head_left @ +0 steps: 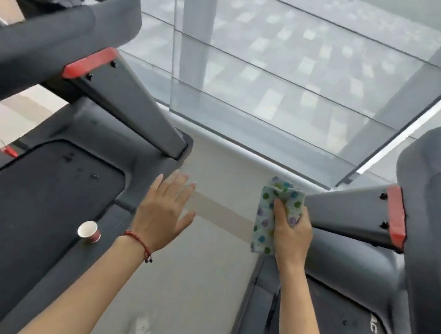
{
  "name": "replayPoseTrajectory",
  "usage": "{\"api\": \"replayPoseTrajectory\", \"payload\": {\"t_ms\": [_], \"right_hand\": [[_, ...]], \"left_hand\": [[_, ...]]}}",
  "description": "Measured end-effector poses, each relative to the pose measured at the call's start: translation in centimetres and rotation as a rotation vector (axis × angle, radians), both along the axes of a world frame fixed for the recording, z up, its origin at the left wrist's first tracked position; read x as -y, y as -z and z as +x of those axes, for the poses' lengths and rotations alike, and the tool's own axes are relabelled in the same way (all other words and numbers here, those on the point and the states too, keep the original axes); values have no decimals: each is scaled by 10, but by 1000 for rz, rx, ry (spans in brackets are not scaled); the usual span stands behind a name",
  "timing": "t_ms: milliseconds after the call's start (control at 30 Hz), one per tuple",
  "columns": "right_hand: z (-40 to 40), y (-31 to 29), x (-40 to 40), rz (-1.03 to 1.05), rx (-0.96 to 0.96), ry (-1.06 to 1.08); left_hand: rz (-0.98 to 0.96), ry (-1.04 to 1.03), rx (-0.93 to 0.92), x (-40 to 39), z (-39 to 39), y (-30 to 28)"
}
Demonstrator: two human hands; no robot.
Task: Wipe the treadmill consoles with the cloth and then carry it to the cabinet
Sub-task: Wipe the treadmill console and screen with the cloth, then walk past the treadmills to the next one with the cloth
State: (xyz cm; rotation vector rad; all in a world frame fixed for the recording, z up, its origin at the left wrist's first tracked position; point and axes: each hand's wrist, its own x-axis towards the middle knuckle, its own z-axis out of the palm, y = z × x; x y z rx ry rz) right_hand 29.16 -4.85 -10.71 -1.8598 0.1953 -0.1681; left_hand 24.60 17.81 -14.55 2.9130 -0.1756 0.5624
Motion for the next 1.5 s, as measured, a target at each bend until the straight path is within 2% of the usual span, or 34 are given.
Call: {"api": "replayPoseTrajectory", "payload": {"t_ms": [400,633,1033,1233,1500], "right_hand": [[-75,33,-84,-68,-69,-443],[-145,51,-152,-141,-120,-693],[-353,96,-250,-284,-242,-1192],[-458,107,-283,-365,-241,-1445],[-575,109,-317,-474,-160,-1799]], "left_hand": [[-74,-426,-88,-37,-164,35],[-137,-683,-120,-61,-272,53],[-303,-1129,-196,-77,-519,94],[-360,-1323,-282,-65,-625,104],[-408,-1646,-180,-33,-723,109]]}}
